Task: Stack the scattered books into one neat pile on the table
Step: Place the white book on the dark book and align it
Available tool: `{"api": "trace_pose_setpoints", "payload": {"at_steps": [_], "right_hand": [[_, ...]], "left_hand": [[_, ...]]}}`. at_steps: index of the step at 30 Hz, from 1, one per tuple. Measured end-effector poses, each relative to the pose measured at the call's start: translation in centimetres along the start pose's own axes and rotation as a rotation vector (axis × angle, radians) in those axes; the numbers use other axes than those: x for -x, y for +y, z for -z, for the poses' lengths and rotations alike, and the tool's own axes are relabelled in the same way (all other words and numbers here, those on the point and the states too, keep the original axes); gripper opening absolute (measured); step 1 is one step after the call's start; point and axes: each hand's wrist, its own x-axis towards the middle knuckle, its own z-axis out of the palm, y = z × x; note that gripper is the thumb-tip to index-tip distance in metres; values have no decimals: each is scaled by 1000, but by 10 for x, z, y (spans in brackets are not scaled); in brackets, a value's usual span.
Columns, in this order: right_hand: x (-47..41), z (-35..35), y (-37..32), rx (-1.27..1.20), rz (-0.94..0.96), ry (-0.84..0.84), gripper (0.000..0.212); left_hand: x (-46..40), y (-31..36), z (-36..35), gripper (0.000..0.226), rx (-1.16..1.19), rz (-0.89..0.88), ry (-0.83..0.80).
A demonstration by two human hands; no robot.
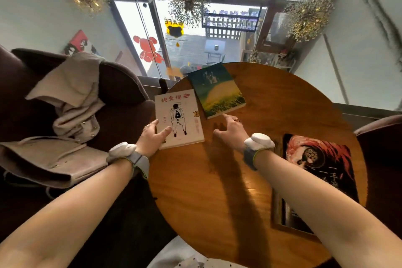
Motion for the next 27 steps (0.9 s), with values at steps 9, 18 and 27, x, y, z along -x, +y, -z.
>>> {"api": "trace_pose_setpoints", "payload": {"at_steps": [9, 18, 27], "right_hand": [[-41, -32, -11, -28, -240, -130, 65], [-63, -64, -30, -444, -338, -190, 59], [-63, -61, -23, -553, -474, -189, 68]], "left_hand": [[-34, -8, 4, 78, -51, 169, -63], [-56, -4, 5, 64, 56, 265, -20], [-58, -2, 5, 61, 122, 372, -4]]}}
